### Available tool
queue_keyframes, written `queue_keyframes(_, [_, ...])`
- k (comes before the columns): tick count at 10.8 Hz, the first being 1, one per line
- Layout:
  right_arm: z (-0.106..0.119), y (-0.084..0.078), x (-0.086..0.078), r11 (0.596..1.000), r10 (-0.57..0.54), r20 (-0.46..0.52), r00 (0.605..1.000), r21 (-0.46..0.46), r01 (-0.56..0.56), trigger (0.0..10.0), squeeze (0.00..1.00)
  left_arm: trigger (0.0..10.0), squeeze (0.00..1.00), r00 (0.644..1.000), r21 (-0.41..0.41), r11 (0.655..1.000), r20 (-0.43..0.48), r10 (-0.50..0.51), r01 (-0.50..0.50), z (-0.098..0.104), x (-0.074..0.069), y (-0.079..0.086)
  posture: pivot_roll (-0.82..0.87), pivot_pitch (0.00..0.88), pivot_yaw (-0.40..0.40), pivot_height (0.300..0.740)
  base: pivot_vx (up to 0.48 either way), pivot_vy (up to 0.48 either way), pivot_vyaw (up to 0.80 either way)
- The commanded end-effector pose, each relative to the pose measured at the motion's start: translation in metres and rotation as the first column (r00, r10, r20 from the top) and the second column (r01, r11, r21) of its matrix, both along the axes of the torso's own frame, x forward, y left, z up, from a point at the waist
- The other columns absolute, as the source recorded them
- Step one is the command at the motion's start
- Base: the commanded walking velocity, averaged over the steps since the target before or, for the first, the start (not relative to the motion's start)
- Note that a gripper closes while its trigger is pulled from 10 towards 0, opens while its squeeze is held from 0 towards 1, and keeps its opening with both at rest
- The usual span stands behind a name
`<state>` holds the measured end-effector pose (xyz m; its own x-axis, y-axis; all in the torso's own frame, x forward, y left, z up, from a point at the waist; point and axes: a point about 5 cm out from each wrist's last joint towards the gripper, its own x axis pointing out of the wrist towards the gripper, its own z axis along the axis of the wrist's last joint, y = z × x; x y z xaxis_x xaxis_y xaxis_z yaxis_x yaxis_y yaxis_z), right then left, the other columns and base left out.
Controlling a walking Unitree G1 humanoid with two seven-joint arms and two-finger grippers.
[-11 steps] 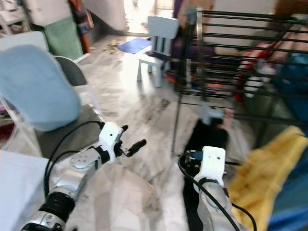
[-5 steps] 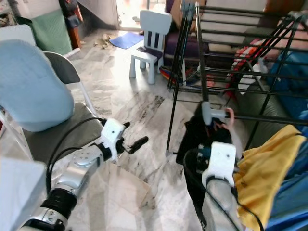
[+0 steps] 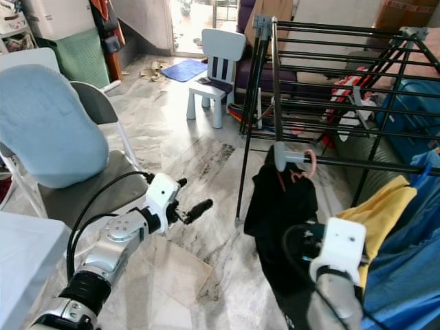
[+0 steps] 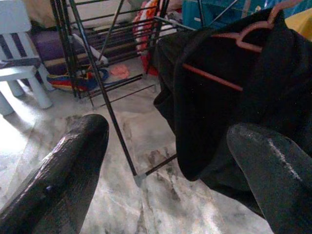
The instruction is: Hang hanger
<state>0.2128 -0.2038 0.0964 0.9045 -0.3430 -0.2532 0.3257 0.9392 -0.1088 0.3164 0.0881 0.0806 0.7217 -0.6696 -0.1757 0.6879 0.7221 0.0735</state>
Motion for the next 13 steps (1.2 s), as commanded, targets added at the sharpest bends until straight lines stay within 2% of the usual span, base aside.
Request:
queue_keyframes(1, [-0.002,0.002,0.003,0.999,0.02,-0.006,1.0,0.025,-0.02,10.0,0.0,10.0,0.0,1.0,0.016,1.0,0.008,-0.009,0.008,0.001,0.001,-0.001,-0.04,0.0,-0.036,0.74,0.0,0.0,0.0])
queue_keyframes(4, [-0.016,-0.011,0.015,0.996,0.074,-0.082,0.994,0.065,-0.069,10.0,0.0,10.0,0.0,1.0,0.028,1.0,0.019,0.006,-0.006,0.003,0.002,0.003,-0.02,0.0,-0.038,0.74,0.0,0.0,0.0])
queue_keyframes(6, [-0.016,-0.02,0.025,0.994,0.088,-0.08,0.993,0.067,-0.083,10.0,0.0,10.0,0.0,1.0,0.039,0.999,0.018,0.01,-0.01,0.003,0.0,0.008,0.0,0.0,-0.029,0.74,0.0,0.0,0.0])
queue_keyframes(8, [-0.023,-0.02,0.041,0.983,0.165,-0.116,0.979,0.103,-0.154,10.0,0.0,10.0,0.0,1.0,0.055,0.998,0.004,-0.006,0.006,0.002,-0.001,0.009,0.0,0.0,-0.019,0.74,0.0,0.0,0.0])
queue_keyframes(9, [-0.024,-0.019,0.048,0.977,0.187,-0.116,0.976,0.129,-0.172,8.1,0.0,10.0,0.0,1.0,0.057,0.998,-0.003,-0.01,0.01,0.001,-0.001,0.009,0.0,0.0,-0.019,0.74,0.0,0.0,0.0])
queue_keyframes(10, [-0.024,-0.021,0.055,0.977,0.168,-0.107,0.98,0.153,-0.15,0.0,0.0,10.0,0.0,1.0,0.057,0.998,-0.008,-0.011,0.011,0.001,-0.002,0.01,0.01,0.0,-0.021,0.74,0.0,0.0,0.0])
queue_keyframes(11, [-0.026,-0.015,0.061,0.968,0.182,-0.098,0.978,0.194,-0.161,0.0,0.0,10.0,0.0,1.0,0.06,0.998,-0.009,-0.009,0.009,0.001,-0.003,0.011,0.01,0.0,-0.023,0.74,0.0,0.0,0.0])
queue_keyframes(13, [-0.033,-0.008,0.062,0.961,0.199,-0.108,0.974,0.214,-0.173,0.0,0.0,10.0,0.0,1.0,0.063,0.998,-0.013,-0.005,0.006,0.001,-0.003,0.012,0.02,0.0,-0.028,0.74,0.0,0.0,0.0])
